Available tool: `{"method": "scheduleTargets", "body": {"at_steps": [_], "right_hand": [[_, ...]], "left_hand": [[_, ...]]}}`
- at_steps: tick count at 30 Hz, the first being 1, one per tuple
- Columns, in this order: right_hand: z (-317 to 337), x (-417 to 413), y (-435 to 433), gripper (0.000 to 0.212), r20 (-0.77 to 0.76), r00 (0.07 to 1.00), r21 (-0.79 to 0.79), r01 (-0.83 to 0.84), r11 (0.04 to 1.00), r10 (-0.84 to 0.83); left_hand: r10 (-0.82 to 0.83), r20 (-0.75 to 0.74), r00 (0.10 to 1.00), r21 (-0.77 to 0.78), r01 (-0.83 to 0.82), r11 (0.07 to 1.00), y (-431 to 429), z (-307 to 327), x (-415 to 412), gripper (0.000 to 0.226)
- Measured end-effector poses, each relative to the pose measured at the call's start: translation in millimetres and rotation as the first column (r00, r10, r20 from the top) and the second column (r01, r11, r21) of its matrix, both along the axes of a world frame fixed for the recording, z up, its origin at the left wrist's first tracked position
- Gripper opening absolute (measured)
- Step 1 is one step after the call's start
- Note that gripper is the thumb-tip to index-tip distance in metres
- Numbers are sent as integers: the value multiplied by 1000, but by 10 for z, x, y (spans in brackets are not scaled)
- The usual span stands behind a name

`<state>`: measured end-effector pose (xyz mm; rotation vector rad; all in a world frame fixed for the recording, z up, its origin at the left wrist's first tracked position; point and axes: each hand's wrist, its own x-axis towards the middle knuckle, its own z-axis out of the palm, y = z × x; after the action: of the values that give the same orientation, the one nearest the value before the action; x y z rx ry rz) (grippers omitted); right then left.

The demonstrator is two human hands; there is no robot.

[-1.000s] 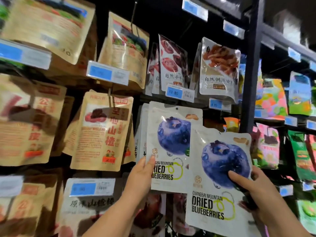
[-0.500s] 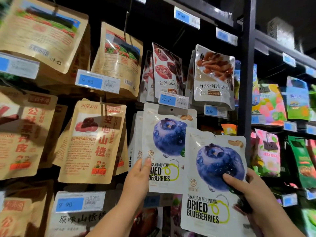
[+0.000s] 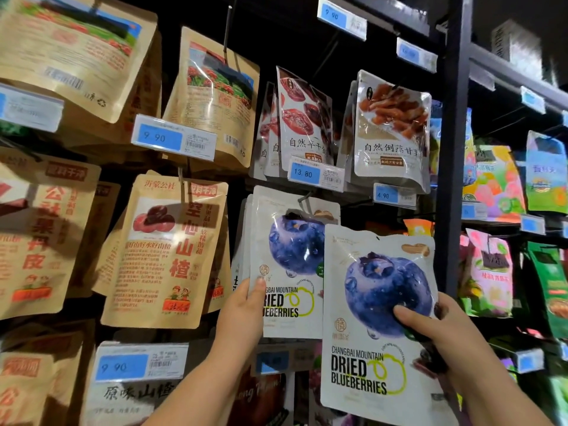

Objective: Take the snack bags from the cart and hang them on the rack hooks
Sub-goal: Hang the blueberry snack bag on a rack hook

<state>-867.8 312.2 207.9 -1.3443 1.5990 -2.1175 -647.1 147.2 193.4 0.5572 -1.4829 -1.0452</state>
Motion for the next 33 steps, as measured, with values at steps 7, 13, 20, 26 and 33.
{"method": "scheduleTargets", "body": {"at_steps": [7, 13, 20, 26, 33], "right_hand": [[124, 130, -122, 71, -8, 996, 42, -83, 996, 84], [238, 268, -273, 54, 28, 991, 59, -130, 990, 129], [338, 416, -510, 49, 39, 982, 62, -188, 980, 186], [422, 497, -651, 43, 12, 981, 32, -196, 980, 195], [462, 458, -780, 51, -29, 985, 9, -171, 985, 172]], "left_hand": [[71, -9, 997, -56, -72, 996, -73, 35, 7, 39], [232, -134, 963, -265, -261, 928, 111, 67, 78, 50], [-42, 58, 997, -205, 53, 977, 222, 213, 35, 52], [-115, 119, 986, -175, 134, 975, 197, 178, -46, 90], [-71, 113, 991, -232, 96, 968, 154, 262, -30, 87]]}}
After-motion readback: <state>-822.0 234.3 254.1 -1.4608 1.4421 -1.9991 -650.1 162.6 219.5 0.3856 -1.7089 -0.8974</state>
